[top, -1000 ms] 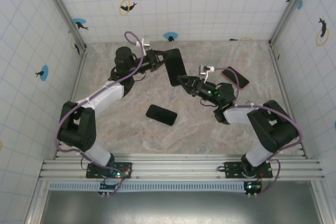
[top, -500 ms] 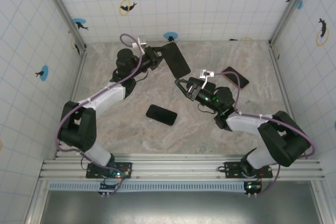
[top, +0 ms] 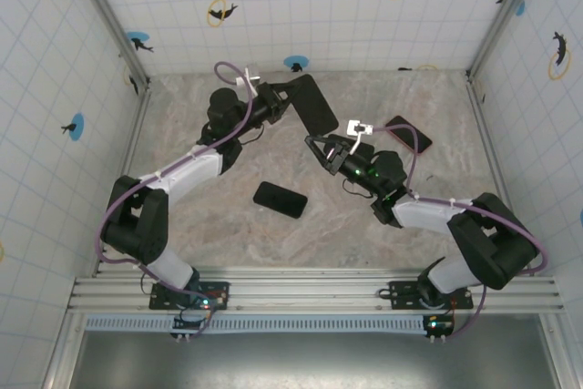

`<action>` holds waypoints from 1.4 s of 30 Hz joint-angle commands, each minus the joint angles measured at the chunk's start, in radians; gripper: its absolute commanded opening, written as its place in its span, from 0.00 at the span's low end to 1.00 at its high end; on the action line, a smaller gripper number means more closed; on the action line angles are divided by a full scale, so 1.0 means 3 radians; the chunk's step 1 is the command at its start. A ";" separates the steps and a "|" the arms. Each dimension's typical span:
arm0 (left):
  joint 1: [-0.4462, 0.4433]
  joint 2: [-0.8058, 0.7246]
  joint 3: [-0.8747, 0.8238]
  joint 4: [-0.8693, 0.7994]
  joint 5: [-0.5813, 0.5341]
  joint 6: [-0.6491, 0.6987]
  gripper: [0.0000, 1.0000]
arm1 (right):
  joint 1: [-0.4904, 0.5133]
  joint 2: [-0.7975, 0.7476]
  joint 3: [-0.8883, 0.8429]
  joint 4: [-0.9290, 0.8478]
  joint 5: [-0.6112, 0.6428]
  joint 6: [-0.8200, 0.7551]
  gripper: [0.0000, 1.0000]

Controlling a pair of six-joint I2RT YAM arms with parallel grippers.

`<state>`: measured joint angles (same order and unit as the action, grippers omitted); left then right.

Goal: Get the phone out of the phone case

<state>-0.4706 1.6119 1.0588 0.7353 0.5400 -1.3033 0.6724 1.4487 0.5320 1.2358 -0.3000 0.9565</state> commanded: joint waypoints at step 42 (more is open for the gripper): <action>-0.0068 -0.0209 0.0044 0.0267 -0.0114 -0.0160 0.00 | -0.0142 -0.0075 0.0040 0.0443 -0.0209 0.0256 0.31</action>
<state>-0.4847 1.5604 1.0424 0.7441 0.5045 -1.3437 0.6327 1.4044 0.5114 1.3121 -0.3889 0.9981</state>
